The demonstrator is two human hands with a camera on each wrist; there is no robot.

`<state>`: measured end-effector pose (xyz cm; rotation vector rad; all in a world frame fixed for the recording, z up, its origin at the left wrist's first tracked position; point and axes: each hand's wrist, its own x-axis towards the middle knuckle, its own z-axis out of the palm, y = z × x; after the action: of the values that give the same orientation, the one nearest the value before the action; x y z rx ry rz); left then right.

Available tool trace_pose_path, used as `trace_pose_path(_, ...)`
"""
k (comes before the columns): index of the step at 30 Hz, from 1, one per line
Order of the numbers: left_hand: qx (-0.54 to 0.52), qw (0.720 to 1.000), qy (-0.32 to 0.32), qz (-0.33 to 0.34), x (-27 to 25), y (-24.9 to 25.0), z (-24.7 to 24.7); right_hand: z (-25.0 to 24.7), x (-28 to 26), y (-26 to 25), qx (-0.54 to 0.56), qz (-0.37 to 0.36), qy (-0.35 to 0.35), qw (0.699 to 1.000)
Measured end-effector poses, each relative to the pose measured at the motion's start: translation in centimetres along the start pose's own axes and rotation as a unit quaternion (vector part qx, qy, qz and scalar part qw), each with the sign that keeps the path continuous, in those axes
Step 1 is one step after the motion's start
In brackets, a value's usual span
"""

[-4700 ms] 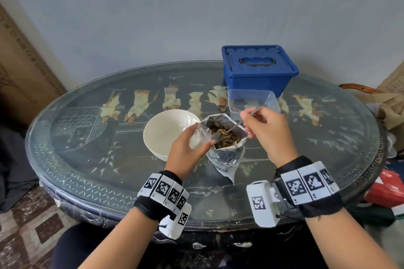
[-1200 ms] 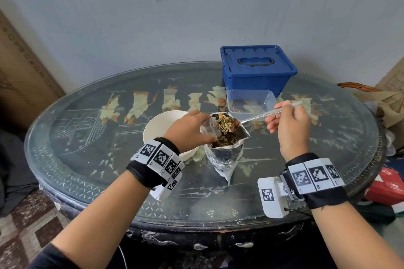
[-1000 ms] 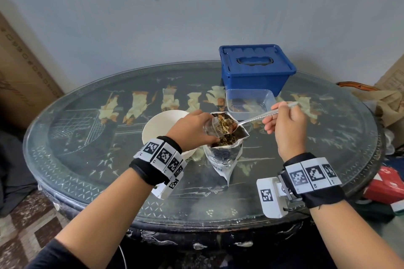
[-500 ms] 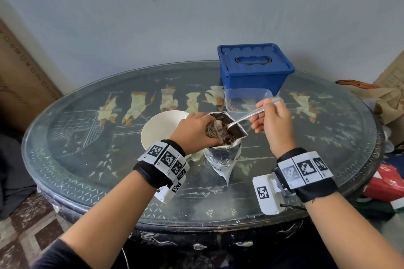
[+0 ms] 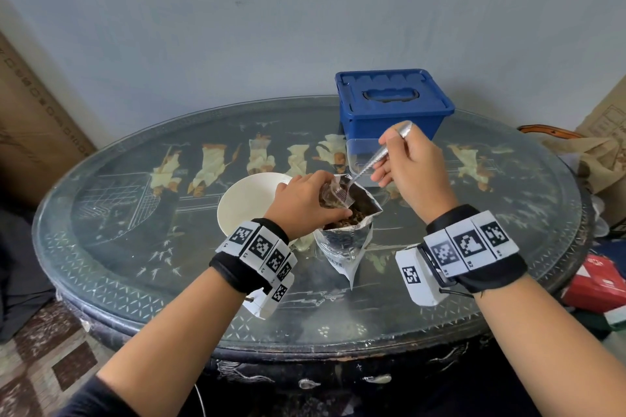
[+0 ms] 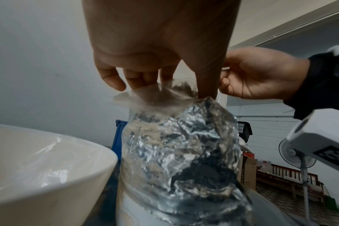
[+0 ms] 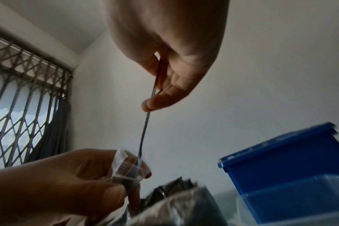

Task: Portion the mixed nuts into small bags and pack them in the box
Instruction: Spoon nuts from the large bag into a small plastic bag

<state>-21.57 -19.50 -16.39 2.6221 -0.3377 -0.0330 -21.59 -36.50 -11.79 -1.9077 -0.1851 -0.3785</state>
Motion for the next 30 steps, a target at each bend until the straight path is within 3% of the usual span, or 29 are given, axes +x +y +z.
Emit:
trace_pose_path(5, -0.072, 0.995, 0.063, -0.009, -0.3, 0.0, -0.2, -0.3, 0.9, -1.3, -0.064, -0.107, -0.024, 0.992)
trace_pose_path(11, -0.193, 0.973, 0.126, -0.02, -1.1, -1.0, 0.5, -0.6, 1.0, -2.2, -0.027, -0.159, -0.026, 0.987)
trace_pose_path(19, -0.25, 0.953, 0.168, -0.043, -2.3, -2.5, 1.4, -1.4, -0.7, 0.6, -0.023, -0.16, 0.084, 0.983)
trace_pose_path(24, -0.233, 0.954, 0.179, -0.064, -3.0, -2.7, 2.1, -0.1, -3.0, 3.2, -0.122, -0.21, 0.038, 0.969)
trace_pose_path(30, -0.245, 0.956, 0.143, -0.074, -3.4, -3.0, 3.0, 0.7, -4.4, 5.5, -0.237, -0.34, -0.072, 0.907)
